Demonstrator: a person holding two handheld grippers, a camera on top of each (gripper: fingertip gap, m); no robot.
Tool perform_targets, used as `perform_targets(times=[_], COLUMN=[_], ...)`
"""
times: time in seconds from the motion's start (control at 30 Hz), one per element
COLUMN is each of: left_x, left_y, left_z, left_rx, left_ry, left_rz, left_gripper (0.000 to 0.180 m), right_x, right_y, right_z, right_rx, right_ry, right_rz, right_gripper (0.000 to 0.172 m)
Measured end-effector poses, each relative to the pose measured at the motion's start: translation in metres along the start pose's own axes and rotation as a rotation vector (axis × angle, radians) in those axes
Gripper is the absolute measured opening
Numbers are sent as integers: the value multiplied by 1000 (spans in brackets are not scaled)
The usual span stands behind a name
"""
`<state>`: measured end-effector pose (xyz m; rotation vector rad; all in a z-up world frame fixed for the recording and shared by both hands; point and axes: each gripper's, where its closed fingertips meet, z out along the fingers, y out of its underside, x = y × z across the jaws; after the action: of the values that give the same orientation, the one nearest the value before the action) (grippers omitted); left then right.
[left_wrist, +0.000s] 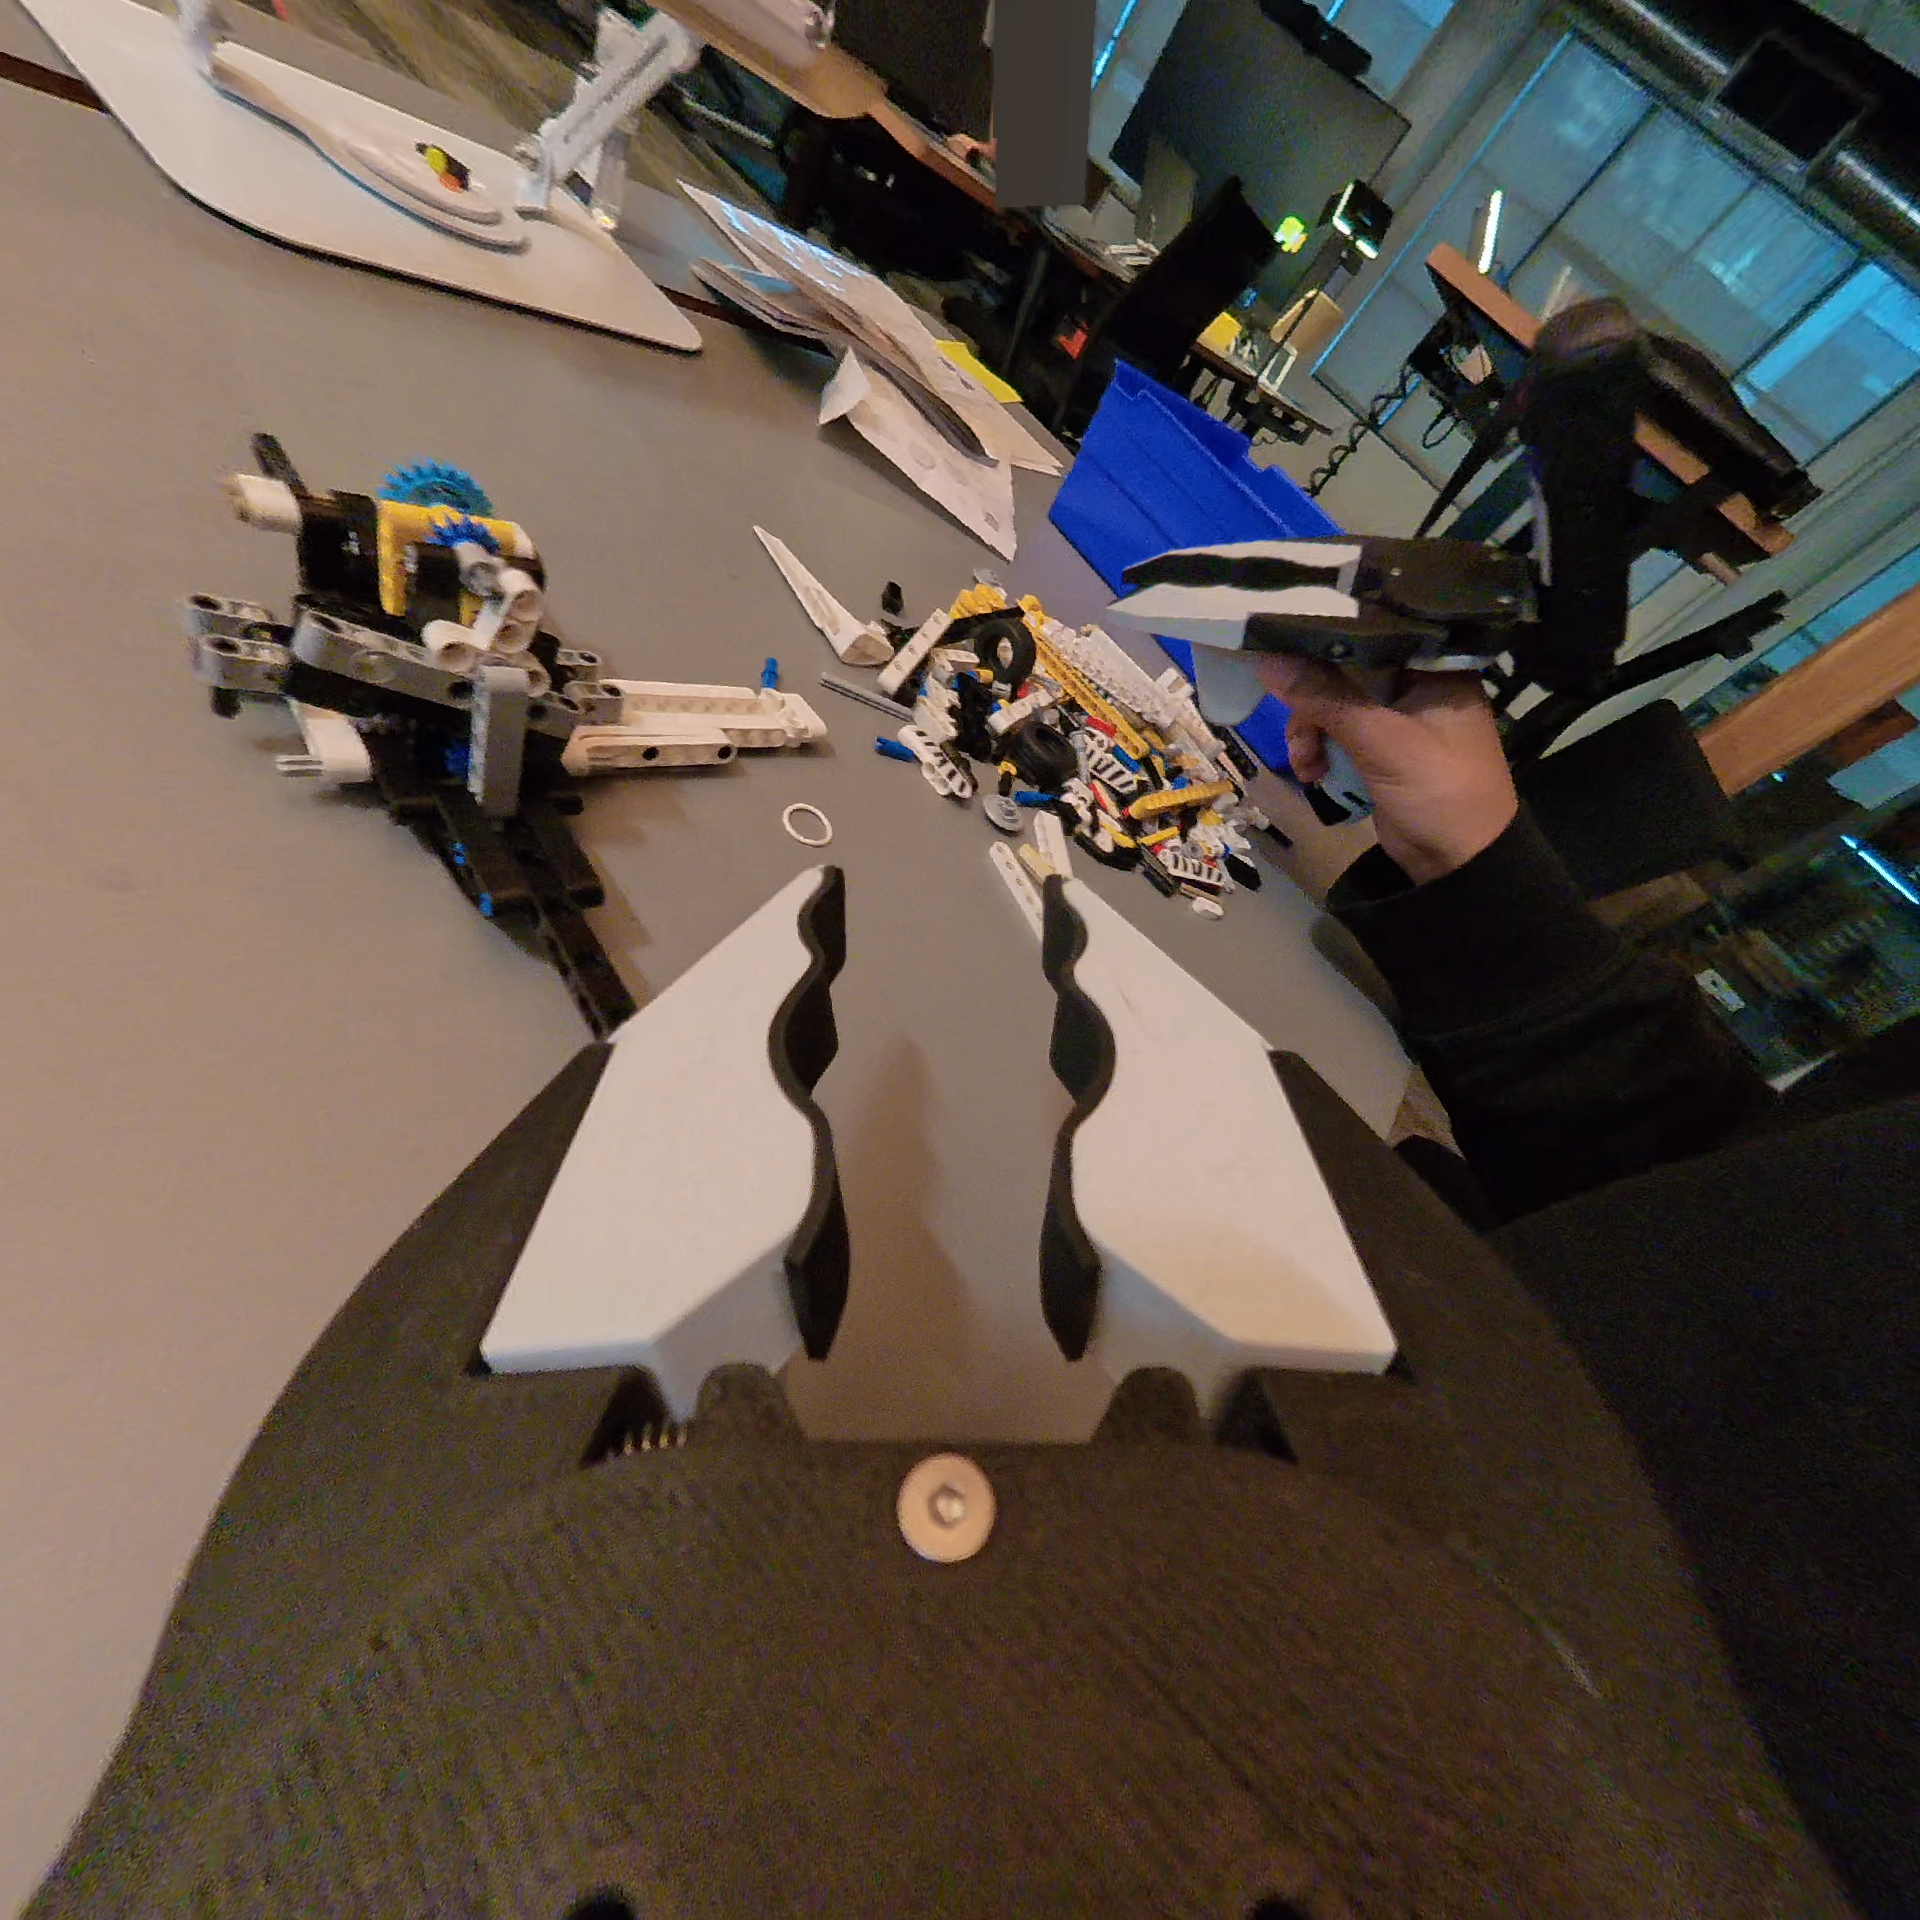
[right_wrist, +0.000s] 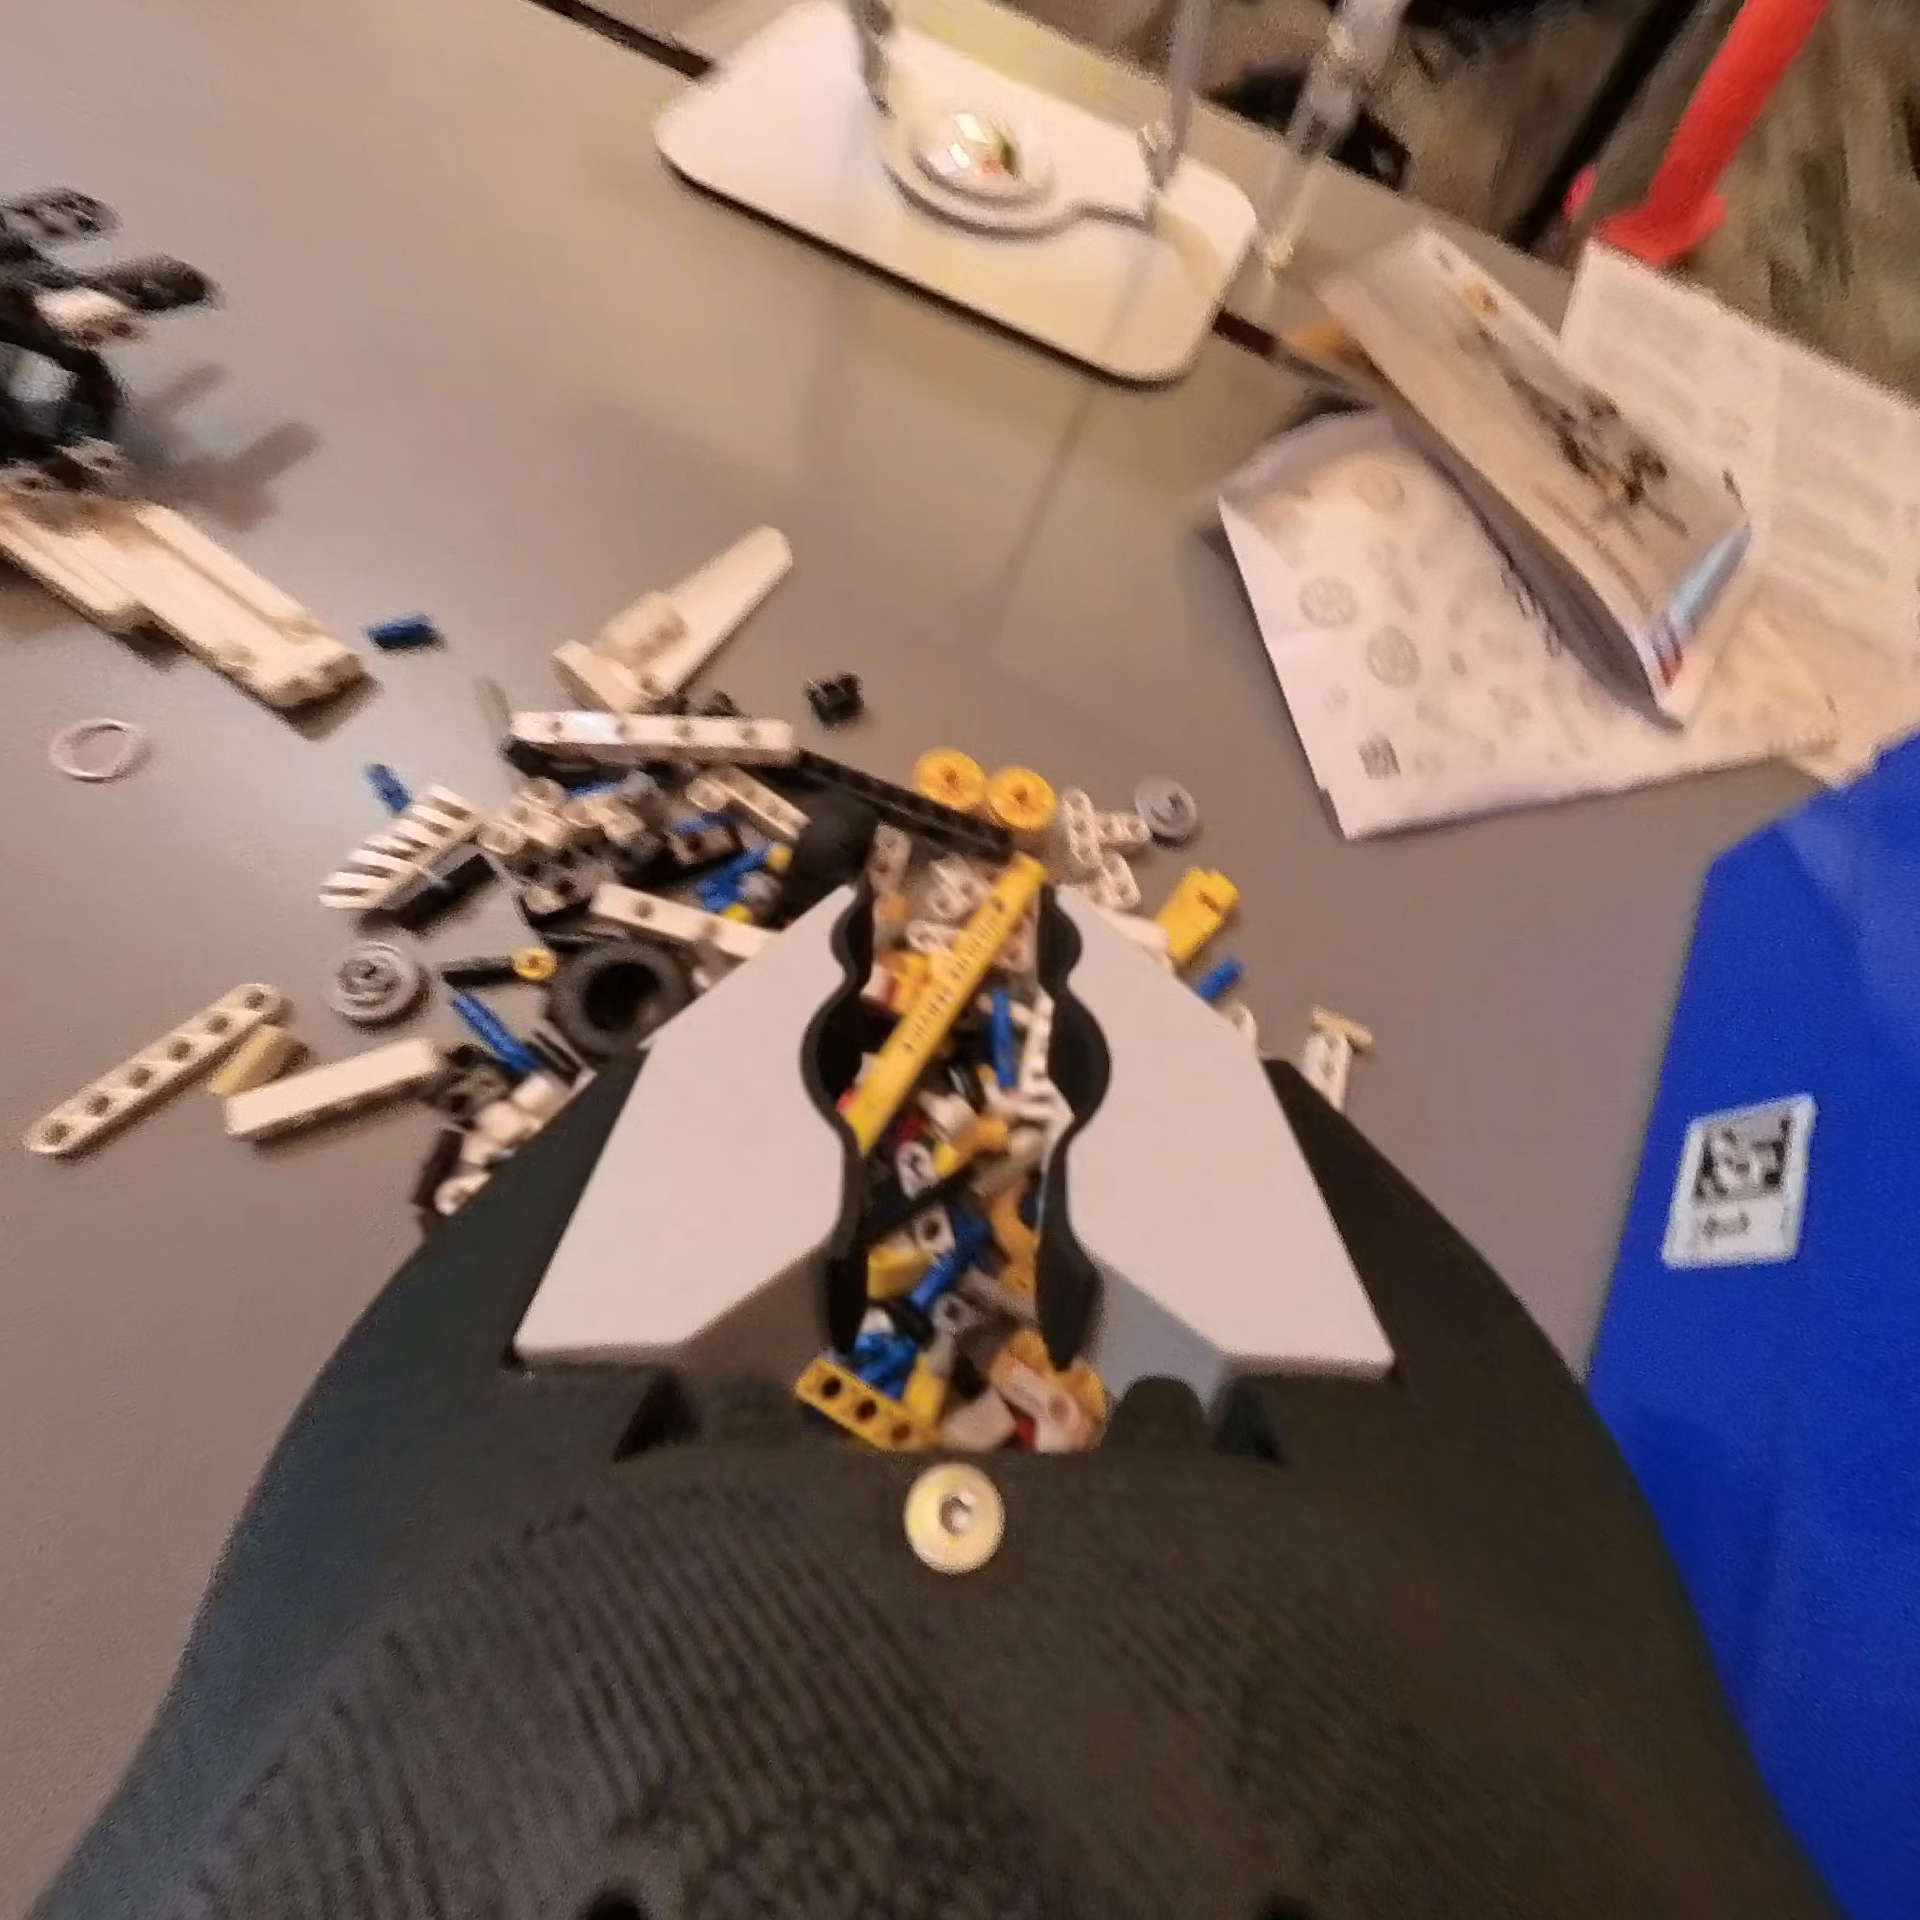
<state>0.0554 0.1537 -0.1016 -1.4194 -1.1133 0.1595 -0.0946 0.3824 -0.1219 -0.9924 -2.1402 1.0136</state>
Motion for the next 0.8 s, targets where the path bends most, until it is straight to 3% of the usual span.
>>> perform_targets(times=[0.23,0.43,0.63,0.8], left_x=[-29,-59,-86,-90], left_y=[-12,-22,-41,-50], left_z=[-3,11,21,22], left_rx=[-1,-56,-51,-18], left_ry=[-78,-153,-163,-143], left_rz=[13,87,97,86], left_gripper=[36,37,38,38], right_x=[-77,-134,-174,-192], right_y=[-38,-62,-64,-50], right_z=[16,36,65,87], right_rx=[67,88,5,-106], right_ry=[-203,-422,-568,-598], right_rz=[-166,-172,-163,-147], right_gripper=[33,34,42,52])
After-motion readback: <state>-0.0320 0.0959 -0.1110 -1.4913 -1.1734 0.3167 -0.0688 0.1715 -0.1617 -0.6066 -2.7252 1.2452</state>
